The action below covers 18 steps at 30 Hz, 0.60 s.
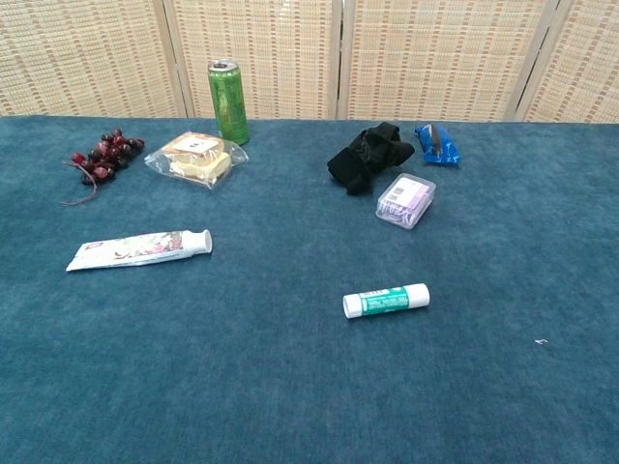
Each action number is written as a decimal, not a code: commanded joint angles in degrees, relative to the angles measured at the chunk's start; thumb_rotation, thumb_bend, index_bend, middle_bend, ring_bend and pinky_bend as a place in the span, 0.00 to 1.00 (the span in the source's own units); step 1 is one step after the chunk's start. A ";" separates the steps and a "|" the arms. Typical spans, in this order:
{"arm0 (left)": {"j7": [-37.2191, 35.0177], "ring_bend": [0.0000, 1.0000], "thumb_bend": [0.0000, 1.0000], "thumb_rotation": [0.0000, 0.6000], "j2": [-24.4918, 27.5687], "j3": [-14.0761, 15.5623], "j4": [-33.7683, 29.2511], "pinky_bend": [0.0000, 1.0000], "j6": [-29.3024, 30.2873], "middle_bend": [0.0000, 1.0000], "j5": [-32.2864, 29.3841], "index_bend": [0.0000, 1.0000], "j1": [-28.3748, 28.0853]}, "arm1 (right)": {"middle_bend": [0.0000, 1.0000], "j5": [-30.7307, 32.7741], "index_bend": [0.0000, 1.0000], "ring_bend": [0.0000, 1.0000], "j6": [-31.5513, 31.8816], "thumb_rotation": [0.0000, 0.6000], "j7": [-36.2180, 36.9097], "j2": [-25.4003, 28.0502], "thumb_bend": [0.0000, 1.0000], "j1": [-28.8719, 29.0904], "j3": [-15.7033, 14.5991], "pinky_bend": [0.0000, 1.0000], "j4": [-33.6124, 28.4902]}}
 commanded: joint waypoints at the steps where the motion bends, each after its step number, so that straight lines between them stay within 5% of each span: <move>1: 0.02 0.10 0.30 1.00 -0.06 0.00 0.06 0.11 -0.18 0.20 -0.08 0.16 -0.09 | 0.25 0.07 0.25 0.13 -0.12 1.00 -0.09 -0.02 0.19 0.00 -0.04 0.00 -0.03; 10: -0.95 0.10 0.30 1.00 -0.17 -0.89 0.48 0.11 -1.14 0.20 0.82 0.16 -1.71 | 0.25 -0.82 0.25 0.13 1.85 1.00 0.69 1.18 0.19 -0.01 1.05 0.00 -1.22; 18: -2.25 0.10 0.30 1.00 -1.45 -3.32 1.39 0.11 -10.29 0.20 -0.63 0.16 -8.70 | 0.25 -0.53 0.25 0.13 2.63 1.00 -1.39 4.03 0.19 1.21 3.43 0.00 -3.83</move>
